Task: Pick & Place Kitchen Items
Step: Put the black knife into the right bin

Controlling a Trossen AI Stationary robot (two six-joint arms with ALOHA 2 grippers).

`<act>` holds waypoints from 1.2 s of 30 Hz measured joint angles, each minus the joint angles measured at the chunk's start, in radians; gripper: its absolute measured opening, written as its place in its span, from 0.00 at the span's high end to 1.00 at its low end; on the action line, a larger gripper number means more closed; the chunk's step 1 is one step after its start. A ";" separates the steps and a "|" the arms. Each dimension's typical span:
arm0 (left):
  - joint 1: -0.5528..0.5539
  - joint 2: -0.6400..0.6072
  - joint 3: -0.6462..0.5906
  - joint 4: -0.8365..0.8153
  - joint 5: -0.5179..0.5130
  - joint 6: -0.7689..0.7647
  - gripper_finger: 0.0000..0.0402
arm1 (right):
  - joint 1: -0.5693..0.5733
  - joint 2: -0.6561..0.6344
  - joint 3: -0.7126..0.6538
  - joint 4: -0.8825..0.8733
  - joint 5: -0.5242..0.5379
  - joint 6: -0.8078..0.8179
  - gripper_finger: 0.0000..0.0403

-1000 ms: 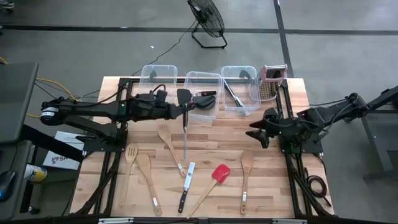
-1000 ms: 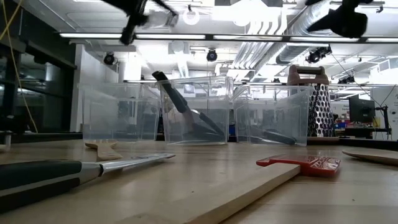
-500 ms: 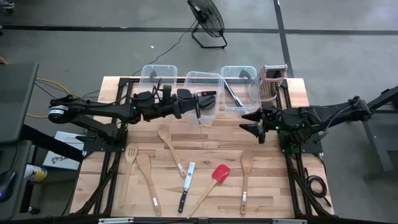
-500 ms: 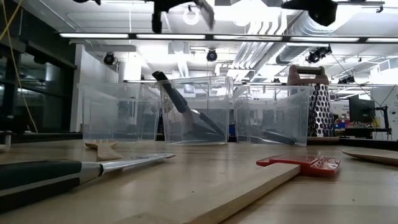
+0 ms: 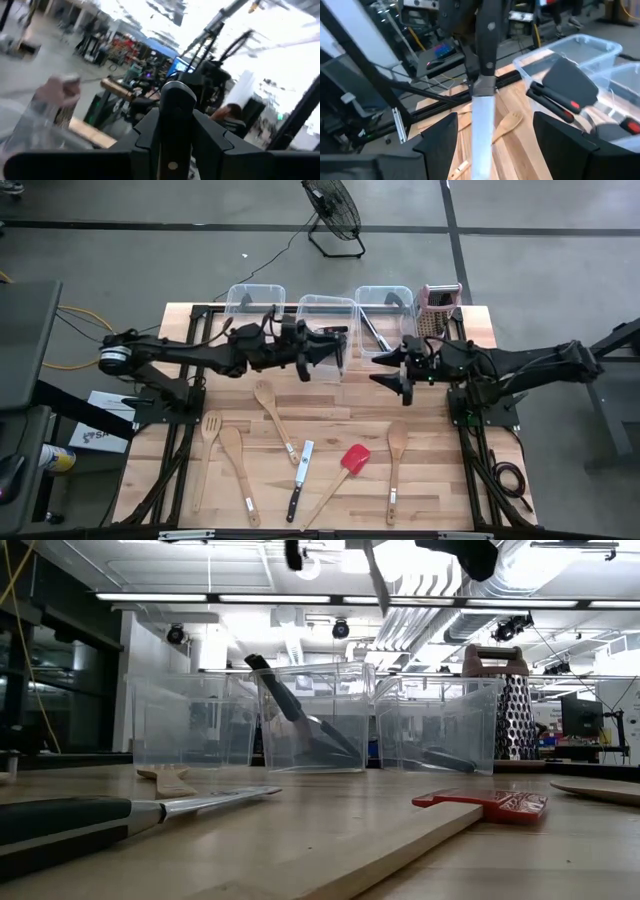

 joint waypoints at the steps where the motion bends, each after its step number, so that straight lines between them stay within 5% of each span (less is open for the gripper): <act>1: 0.000 0.013 0.027 -0.013 0.001 0.030 0.80 | -0.006 0.000 0.000 0.006 -0.016 -0.021 0.38; 19: 0.018 0.210 0.350 -0.174 0.082 0.217 0.80 | -0.070 -0.005 0.000 0.169 -0.057 -0.263 0.38; 36: 0.053 0.258 0.398 -0.185 0.149 0.199 0.80 | -0.186 -0.002 0.000 0.201 -0.127 -0.281 0.38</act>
